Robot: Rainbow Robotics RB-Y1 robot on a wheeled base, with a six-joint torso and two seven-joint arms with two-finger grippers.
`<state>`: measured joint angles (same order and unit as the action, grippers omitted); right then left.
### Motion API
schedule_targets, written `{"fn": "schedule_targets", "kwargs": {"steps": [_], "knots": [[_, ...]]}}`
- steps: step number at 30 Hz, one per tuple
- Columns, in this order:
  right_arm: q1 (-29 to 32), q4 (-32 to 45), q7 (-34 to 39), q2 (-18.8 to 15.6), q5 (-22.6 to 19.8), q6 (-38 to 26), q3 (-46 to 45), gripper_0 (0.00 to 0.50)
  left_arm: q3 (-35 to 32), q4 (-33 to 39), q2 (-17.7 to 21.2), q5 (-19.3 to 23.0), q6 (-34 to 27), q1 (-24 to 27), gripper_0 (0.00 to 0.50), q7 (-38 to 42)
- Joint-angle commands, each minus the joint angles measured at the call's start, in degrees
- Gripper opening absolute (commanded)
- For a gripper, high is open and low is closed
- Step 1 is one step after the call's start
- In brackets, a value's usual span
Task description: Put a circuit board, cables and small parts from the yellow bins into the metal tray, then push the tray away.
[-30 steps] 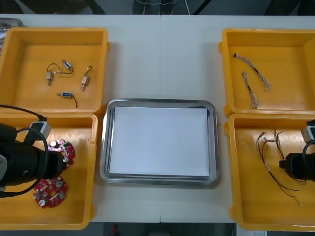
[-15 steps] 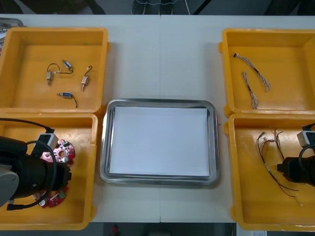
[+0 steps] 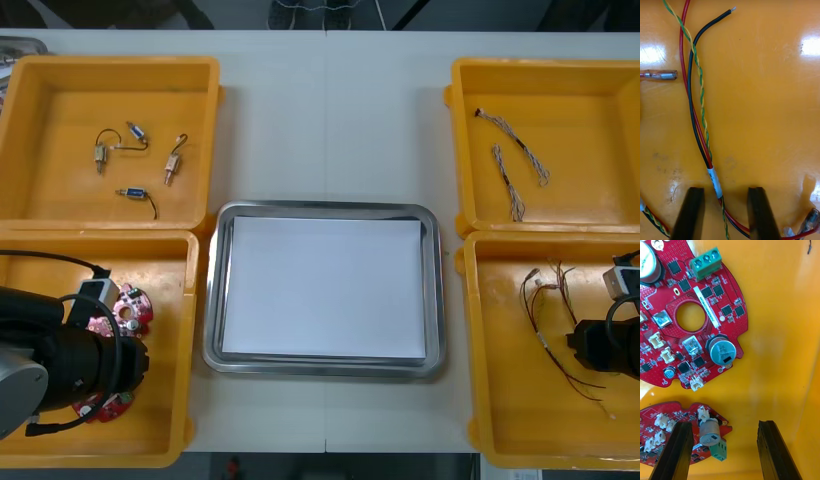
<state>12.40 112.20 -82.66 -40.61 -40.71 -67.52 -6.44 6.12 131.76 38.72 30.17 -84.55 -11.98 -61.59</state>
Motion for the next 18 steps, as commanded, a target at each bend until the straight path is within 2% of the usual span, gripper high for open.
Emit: {"fn": "schedule_targets", "kwargs": {"steps": [1, 8, 18], "knots": [[1.4, -0.7, -2.3, 0.6, 0.3, -0.2, 1.4, 0.0, 2.0, 1.8, -0.9, -1.6, 0.7, -2.3, 0.5, 4.8], [1.4, 0.1, -2.7, 0.6, 0.3, -0.5, 0.7, 0.0, 2.3, 1.6, -0.8, -1.8, 0.9, -2.3, 0.5, 5.1], [1.3, 9.4, -2.4, 0.6, -0.1, -10.3, -6.1, 0.0, 2.7, 0.9, -0.8, -2.5, 1.3, -2.4, 0.5, 5.5]]}}
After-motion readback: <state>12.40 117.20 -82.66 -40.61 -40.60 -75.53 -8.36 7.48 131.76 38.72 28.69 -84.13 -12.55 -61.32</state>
